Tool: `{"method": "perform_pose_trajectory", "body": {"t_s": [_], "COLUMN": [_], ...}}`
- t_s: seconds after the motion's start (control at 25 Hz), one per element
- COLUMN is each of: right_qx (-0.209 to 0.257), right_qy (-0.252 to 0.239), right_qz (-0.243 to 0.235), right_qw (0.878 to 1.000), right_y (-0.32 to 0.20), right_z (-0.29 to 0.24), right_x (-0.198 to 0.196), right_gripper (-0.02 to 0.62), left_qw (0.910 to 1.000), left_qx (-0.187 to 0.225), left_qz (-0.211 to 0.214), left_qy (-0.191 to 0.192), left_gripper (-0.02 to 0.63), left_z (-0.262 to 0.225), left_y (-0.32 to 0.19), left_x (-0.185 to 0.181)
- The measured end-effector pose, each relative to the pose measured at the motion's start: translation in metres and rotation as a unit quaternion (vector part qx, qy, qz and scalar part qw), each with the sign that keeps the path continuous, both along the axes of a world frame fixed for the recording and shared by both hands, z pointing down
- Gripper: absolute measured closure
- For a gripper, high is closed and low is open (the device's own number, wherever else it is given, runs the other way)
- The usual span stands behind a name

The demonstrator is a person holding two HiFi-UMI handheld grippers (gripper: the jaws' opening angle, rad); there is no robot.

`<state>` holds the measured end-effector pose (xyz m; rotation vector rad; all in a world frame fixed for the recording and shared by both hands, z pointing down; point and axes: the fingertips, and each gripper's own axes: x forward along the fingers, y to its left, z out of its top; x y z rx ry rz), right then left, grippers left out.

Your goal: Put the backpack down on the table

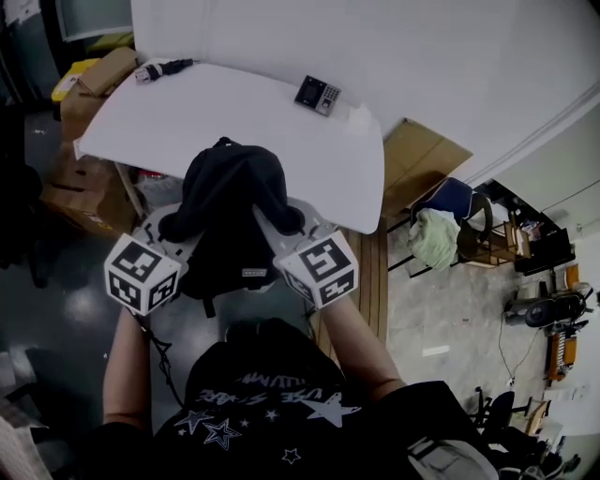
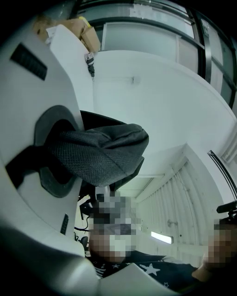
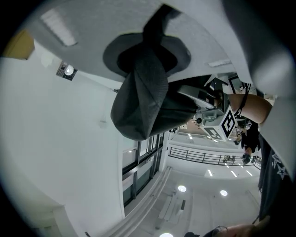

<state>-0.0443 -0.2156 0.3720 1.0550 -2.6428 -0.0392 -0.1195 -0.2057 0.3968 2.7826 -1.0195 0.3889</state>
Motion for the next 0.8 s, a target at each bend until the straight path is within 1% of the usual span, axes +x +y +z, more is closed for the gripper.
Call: {"method": "perform_pose_trajectory", "body": {"t_s": [0.28, 0.44, 0.56, 0.8], "right_qx": [0.009, 0.009, 0.014, 0.027], "right_qy": [0.005, 0.001, -0.002, -0.005], "right_qz": [-0.003, -0.007, -0.012, -0.030], "right_qw": [1.000, 1.000, 1.000, 0.999], "right_y": [-0.030, -0.050, -0.071, -0.123], "right_z": [-0.008, -0.006, -0.007, -0.008], "right_x": [-0.005, -0.006, -0.008, -0.024], "right_gripper": [0.575, 0.575, 0.575, 0.575], "left_qw": [0.9999, 0.9999, 0.9998, 0.9994], "left_qx": [0.003, 0.004, 0.005, 0.008], "left_qz": [-0.010, -0.015, -0.019, -0.031], "left_qy": [0.003, -0.004, -0.010, -0.012], "left_gripper": [0.551, 0.551, 0.551, 0.551], "left_z": [-0.007, -0.006, -0.007, -0.009], "left_y": [-0.029, -0.049, -0.069, -0.119], "left_x": [-0.004, -0.006, -0.008, -0.024]}}
